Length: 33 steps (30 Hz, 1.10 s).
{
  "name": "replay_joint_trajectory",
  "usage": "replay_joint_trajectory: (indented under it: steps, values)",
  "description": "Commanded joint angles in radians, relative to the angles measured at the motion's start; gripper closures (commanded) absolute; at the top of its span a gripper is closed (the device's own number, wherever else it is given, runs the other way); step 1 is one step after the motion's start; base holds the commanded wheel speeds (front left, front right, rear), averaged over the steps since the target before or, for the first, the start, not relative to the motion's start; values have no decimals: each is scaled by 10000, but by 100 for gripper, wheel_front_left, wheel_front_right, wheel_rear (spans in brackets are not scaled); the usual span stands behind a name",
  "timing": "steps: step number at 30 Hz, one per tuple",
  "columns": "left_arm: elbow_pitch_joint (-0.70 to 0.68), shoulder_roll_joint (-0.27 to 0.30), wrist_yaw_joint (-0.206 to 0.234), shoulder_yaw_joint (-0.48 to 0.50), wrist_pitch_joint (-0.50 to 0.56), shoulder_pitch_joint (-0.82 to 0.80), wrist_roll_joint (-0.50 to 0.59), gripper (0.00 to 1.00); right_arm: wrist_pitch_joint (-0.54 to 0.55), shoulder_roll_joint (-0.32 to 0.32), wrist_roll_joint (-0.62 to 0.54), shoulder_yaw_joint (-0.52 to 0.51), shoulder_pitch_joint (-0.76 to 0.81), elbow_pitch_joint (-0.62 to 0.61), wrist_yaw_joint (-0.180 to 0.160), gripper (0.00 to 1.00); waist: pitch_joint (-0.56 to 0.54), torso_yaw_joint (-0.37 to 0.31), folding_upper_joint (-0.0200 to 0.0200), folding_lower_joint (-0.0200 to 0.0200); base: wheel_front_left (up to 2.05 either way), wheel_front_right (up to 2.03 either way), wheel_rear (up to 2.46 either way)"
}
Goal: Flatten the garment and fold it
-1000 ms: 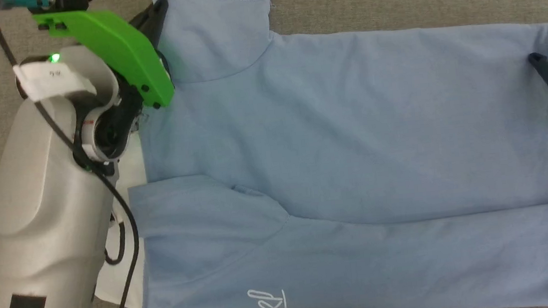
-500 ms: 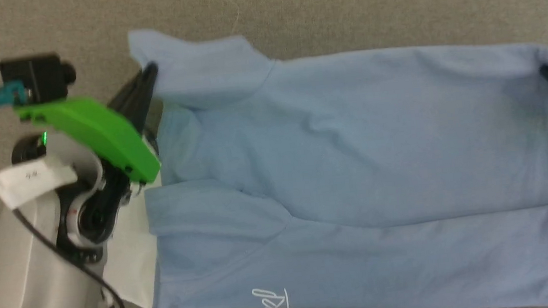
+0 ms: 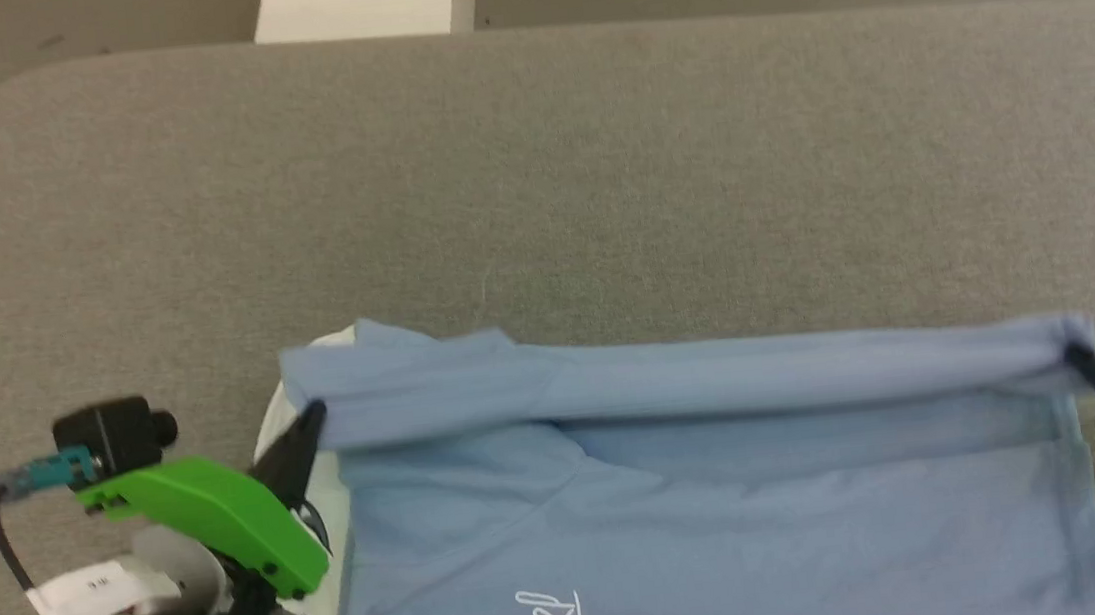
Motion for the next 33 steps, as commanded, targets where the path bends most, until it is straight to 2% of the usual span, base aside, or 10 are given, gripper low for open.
replay_joint_trajectory:
  steps: [1,11,12,13,14,18,22,26,33]
  values:
    - [117,-75,76,25,-88,212,-128,100,-3,111,-13,-99,280,34,-17,100,-361,136,0,1,0,0,0]
    - [1521,-280,265,-102,28,760,-331,99,282,957,-155,-496,1629,304,-17,100,-771,10,0,1,0,0,0]
    - [1633,-269,301,-111,54,801,-325,64,317,991,-153,-468,1676,327,-17,87,-819,-29,0,1,0,0,0]
    - [1737,-261,339,-123,90,837,-323,0,356,1028,-125,-464,1733,334,-17,36,-880,-54,0,1,0,0,0]
    - [1806,-260,384,-118,101,860,-320,0,331,1043,-111,-484,1775,298,-17,0,-940,-63,0,1,0,0,0]
    - [1919,16,715,-85,115,870,33,0,213,1126,120,-709,2061,-190,-17,0,-1229,-71,0,1,0,0,0]
    - [1471,383,963,113,-273,695,577,0,220,1287,460,-1096,2371,-1158,-17,0,-1452,-132,0,1,0,0,0]
    - [973,746,872,286,-1659,388,1640,0,382,1380,362,-1360,2387,-1702,-17,0,-1507,-266,0,1,0,0,0]
    - [1113,646,522,459,-5401,247,3320,0,252,1654,-334,-1078,1805,-1079,-17,0,-1205,-416,0,1,0,0,0]
